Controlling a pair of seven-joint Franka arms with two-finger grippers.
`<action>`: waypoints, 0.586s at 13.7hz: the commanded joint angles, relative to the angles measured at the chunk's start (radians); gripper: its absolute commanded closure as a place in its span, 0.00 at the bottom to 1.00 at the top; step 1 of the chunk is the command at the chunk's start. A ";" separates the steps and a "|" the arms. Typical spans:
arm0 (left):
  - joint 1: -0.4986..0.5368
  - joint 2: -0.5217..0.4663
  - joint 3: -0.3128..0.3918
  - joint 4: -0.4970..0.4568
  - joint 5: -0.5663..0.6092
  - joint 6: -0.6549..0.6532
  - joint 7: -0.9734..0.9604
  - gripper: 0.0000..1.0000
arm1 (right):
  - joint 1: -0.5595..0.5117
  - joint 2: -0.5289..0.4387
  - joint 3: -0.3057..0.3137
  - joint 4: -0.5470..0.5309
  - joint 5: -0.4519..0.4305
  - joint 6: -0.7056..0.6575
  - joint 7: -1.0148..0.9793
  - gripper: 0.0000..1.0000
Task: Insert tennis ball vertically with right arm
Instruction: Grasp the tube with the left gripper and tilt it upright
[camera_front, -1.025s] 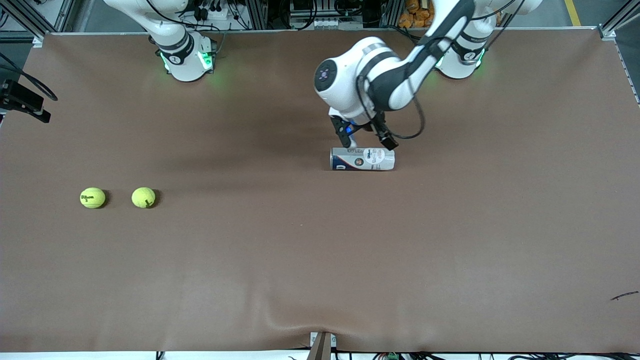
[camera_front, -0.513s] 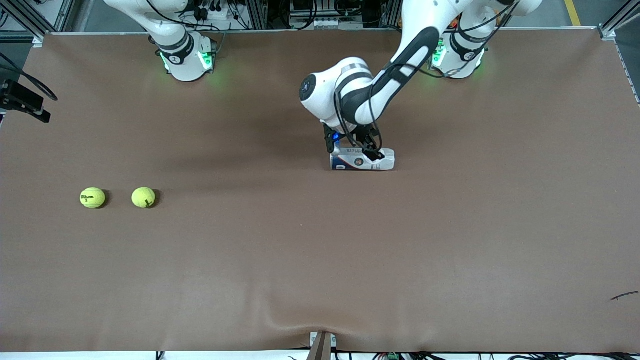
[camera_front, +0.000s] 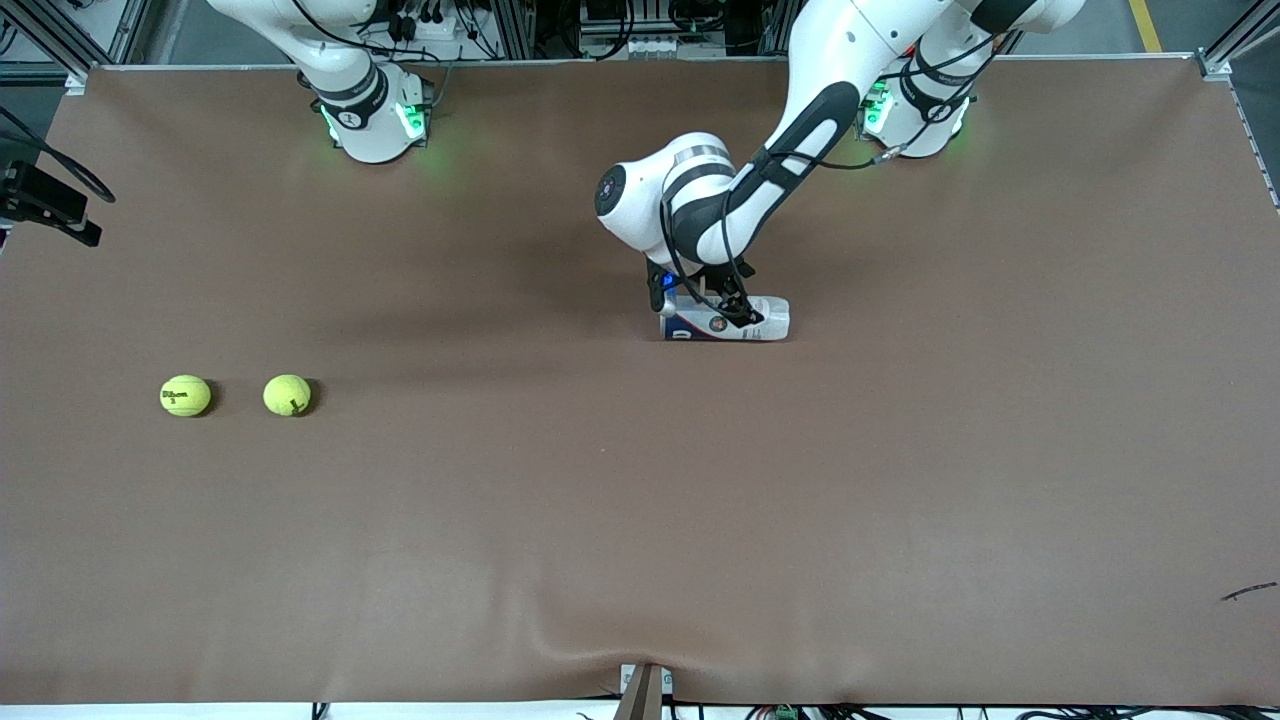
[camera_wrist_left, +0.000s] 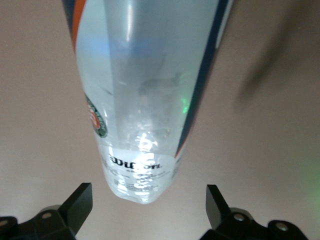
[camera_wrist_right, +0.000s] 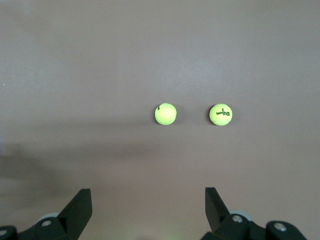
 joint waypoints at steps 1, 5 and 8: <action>-0.005 0.028 0.001 0.022 0.030 0.008 0.011 0.00 | -0.028 0.003 0.015 0.004 0.017 0.000 -0.015 0.00; -0.004 0.057 0.006 0.056 0.046 0.022 0.011 0.00 | -0.026 0.004 0.015 0.004 0.015 0.000 -0.015 0.00; -0.002 0.077 0.009 0.065 0.046 0.022 0.009 0.00 | -0.029 0.004 0.015 0.004 0.014 0.000 -0.017 0.00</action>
